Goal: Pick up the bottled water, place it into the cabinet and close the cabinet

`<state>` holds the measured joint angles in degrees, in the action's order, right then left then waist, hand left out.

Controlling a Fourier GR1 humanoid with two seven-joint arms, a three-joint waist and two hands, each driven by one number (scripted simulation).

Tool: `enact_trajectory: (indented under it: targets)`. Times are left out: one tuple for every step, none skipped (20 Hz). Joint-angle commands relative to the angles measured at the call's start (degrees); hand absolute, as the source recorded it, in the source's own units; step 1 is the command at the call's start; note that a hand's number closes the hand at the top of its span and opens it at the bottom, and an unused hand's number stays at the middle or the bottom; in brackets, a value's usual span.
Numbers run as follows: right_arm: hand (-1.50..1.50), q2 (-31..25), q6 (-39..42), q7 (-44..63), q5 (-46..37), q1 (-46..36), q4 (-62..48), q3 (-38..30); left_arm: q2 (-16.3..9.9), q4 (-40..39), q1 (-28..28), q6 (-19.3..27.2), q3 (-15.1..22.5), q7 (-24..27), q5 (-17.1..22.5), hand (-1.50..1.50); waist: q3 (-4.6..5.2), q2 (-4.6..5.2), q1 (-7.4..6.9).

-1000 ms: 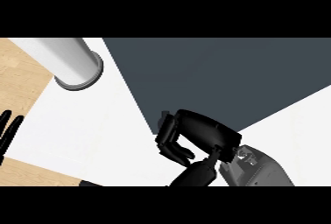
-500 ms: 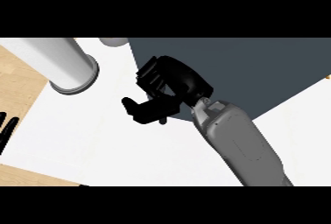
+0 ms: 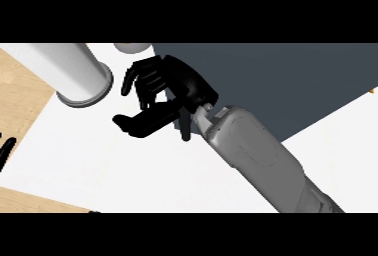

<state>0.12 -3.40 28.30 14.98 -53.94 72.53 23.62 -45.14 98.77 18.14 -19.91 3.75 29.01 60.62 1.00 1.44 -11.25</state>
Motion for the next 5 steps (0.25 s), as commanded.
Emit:
enact_trajectory:
  targets:
    - [-1.5, -0.11, -8.23, -4.59, 0.25, -5.01, -7.19, -10.1, -0.06, 0.05, 0.21, 0.25, -0.92, 0.23, 0.25, -1.5, -0.92, 0.73, 2.37]
    - [-1.5, -0.11, -9.32, -5.2, 1.2, -6.05, -8.29, -9.05, 0.2, -0.27, -0.08, 0.2, -0.78, 0.44, -0.1, -1.5, -0.84, 0.9, 2.37]
    - [-1.5, -0.11, -9.67, -5.48, 2.18, -7.2, -9.61, -8.82, 1.02, -0.05, 0.37, 0.58, -0.26, 0.68, -0.16, -1.5, -0.83, 0.98, 2.34]
    - [-1.5, -0.22, -9.77, -6.71, 2.92, -7.4, -11.12, -7.97, 0.09, 0.11, 0.38, 0.15, -0.67, 0.14, 0.0, -1.5, -0.87, 1.09, 2.55]
    - [-1.5, -0.11, -10.79, -6.63, 4.15, -8.49, -11.99, -7.5, 0.33, -0.38, 0.28, 0.52, -1.4, 0.38, 0.65, -1.5, -0.85, 0.77, 3.12]
